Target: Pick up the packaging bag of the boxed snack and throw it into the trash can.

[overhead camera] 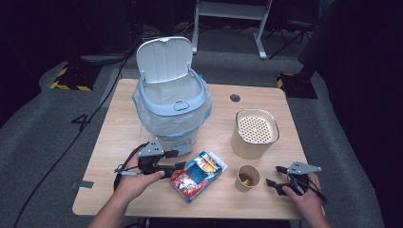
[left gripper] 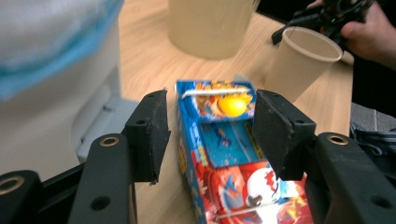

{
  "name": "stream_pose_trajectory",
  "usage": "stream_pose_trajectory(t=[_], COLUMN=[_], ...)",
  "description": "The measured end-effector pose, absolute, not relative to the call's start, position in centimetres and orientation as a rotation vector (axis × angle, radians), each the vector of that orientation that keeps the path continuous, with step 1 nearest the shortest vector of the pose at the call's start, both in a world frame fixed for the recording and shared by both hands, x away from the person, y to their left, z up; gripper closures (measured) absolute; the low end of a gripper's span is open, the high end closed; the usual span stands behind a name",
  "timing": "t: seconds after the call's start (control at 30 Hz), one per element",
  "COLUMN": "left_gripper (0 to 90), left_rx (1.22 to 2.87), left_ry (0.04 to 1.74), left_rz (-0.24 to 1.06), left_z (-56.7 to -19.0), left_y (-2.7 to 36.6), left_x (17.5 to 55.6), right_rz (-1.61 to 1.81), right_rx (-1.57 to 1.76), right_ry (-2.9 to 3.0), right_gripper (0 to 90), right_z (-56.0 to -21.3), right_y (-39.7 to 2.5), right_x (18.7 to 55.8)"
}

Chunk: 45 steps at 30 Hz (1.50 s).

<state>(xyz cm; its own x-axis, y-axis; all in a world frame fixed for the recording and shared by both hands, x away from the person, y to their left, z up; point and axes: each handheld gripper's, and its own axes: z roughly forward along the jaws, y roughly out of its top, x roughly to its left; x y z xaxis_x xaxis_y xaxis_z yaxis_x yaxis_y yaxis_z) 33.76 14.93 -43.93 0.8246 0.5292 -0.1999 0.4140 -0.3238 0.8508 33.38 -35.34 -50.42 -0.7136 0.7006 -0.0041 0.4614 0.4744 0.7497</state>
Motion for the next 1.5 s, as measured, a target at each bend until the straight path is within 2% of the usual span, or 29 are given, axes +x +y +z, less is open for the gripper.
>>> stream_pose_trajectory(t=[0.5, 0.83, 1.07, 1.33, 1.5], left_gripper=[48.8, 61.2, 64.3, 75.5, 75.6], left_rx=[2.015, 2.056, 2.057, 2.122, 2.119], left_ry=[0.756, 0.815, 0.843, 0.828, 0.790], left_rz=[0.072, -0.011, -0.057, -0.008, 0.028], left_z=[-47.2, -48.4, -48.8, -48.4, -47.8], left_y=[12.4, 11.6, 11.6, 11.1, 11.0], left_x=[36.1, 37.3, 37.7, 37.3, 36.9], right_rz=[1.087, 1.087, 1.087, 1.087, 1.087], right_rx=[0.985, 0.985, 0.984, 0.985, 0.985], right_ry=[2.415, 2.415, 2.415, 2.415, 2.415], right_gripper=[26.3, 26.3, 26.3, 26.3, 26.3], right_z=[-50.4, -50.4, -50.4, -50.4, -50.4], right_y=[-35.3, -35.3, -35.3, -35.3, -35.3], right_x=[33.4, 33.4, 33.4, 33.4, 33.4])
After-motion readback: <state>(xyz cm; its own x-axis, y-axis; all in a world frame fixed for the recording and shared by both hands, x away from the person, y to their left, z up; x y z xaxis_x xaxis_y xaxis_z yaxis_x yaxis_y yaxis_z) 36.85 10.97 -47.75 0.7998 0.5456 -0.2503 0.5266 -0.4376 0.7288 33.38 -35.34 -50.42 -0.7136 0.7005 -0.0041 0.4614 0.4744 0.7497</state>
